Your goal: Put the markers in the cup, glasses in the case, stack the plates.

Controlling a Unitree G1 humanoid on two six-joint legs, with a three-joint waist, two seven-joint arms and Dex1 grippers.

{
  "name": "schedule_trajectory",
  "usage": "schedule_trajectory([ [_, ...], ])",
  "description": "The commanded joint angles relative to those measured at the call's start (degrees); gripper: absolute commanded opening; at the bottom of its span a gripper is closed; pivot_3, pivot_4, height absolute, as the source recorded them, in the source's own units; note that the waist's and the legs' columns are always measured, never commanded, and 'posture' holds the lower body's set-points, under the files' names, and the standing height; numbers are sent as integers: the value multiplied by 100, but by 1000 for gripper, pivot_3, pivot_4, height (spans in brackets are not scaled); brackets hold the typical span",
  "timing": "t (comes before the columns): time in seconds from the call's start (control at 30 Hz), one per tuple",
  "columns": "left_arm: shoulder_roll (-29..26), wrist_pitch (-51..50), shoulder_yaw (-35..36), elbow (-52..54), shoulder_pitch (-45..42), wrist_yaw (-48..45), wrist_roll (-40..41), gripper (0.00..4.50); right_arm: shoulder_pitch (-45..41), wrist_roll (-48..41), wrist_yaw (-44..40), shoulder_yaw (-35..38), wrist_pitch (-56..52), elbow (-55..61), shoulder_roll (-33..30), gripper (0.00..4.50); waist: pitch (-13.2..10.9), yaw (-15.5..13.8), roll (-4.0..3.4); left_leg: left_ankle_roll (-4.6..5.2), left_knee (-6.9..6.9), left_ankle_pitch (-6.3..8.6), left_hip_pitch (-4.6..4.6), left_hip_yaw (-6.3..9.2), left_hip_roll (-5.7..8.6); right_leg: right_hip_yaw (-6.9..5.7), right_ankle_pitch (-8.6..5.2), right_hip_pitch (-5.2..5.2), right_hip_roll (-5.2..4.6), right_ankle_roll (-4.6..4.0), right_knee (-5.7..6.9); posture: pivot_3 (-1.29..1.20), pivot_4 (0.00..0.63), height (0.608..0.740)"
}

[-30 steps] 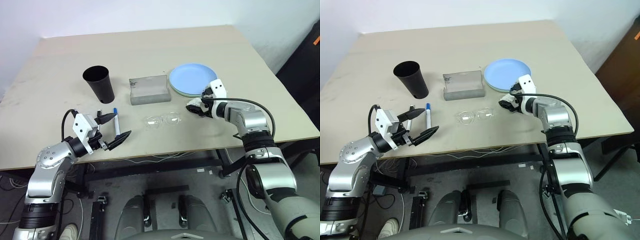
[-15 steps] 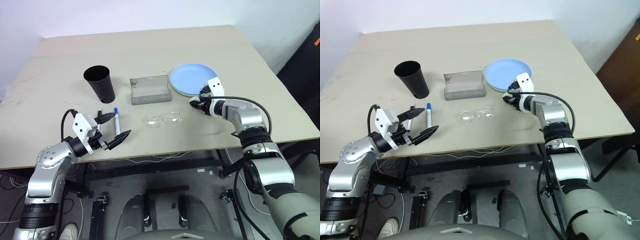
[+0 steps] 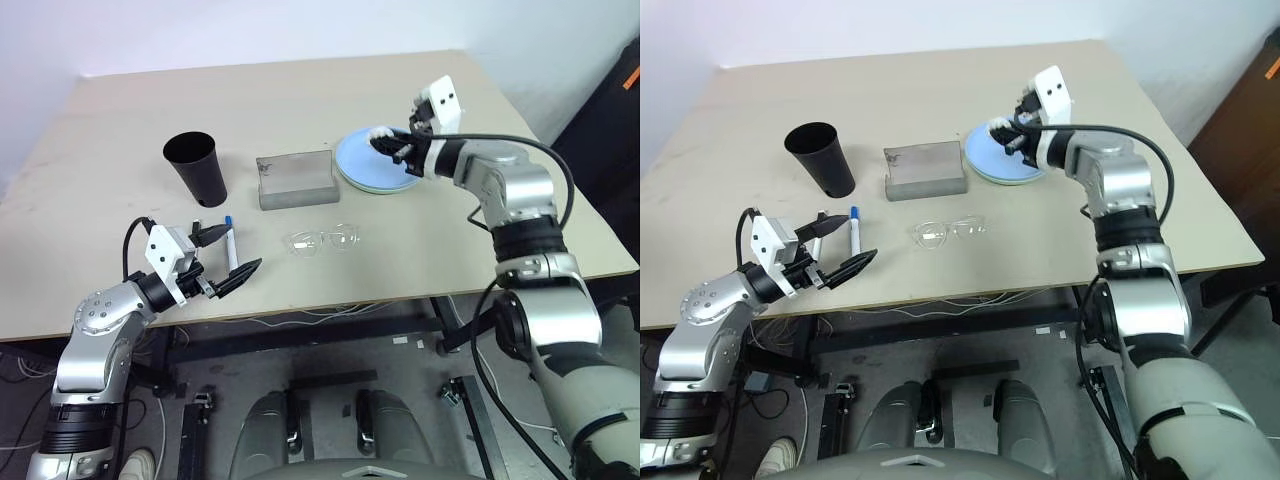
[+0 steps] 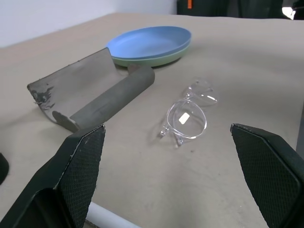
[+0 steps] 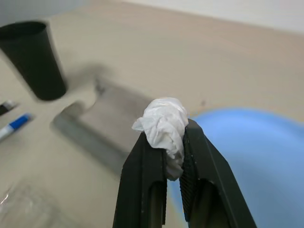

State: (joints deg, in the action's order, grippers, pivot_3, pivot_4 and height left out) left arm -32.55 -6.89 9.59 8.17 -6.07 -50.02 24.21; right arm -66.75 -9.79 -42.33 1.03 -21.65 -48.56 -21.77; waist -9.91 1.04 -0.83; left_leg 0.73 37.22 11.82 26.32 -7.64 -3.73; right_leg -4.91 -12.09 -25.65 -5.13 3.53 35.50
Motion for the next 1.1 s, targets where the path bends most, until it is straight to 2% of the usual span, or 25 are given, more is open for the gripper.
schedule_trajectory([
  [0.03,7,132,9,91,-38,16,-16,4437,-426,309,698,102,758,-1331,121,63,0,-3,1,1,-1,-1,1,-3,1,0,0,0,0,0,-3,0,150,740],
  [0.17,2,108,24,194,20,56,0,4437,-616,732,1775,28,1256,-2319,262,63,-1,10,1,12,-6,-8,14,-9,4,4,11,-12,0,19,-6,0,150,740],
  [0.3,-36,89,84,270,91,87,19,4437,-687,721,2159,255,1366,-2623,321,1359,-2,25,0,6,-8,-12,11,-11,-1,7,12,-17,9,21,3,0,150,740],
  [0.6,-81,53,140,374,192,137,25,4437,-892,757,2021,500,1488,-2642,345,4391,-2,120,0,-12,-6,-23,3,-4,-8,7,14,-17,13,15,21,0,150,740],
  [0.73,-82,36,135,372,183,161,36,4437,-977,722,1851,527,1506,-2573,333,4453,-2,148,0,-11,-6,-23,3,-4,-8,8,15,-17,13,15,22,0,150,740],
  [0.8,-85,54,158,325,151,185,25,4437,-1031,654,1500,549,1476,-2461,306,4453,-2,150,0,-11,-6,-24,3,-4,-8,8,15,-19,14,15,26,0,150,740],
  [0.93,-126,-41,211,308,91,227,68,4437,-917,543,122,411,1404,-1859,249,4453,-2,149,0,-12,-5,-25,3,-4,-8,9,14,-22,14,15,33,0,150,740],
  [1.1,-201,-134,276,326,46,193,154,4437,-56,310,-1797,-176,573,294,19,4453,-1,131,2,-12,-4,-25,2,-1,-10,11,13,-26,13,13,41,0,150,740],
])
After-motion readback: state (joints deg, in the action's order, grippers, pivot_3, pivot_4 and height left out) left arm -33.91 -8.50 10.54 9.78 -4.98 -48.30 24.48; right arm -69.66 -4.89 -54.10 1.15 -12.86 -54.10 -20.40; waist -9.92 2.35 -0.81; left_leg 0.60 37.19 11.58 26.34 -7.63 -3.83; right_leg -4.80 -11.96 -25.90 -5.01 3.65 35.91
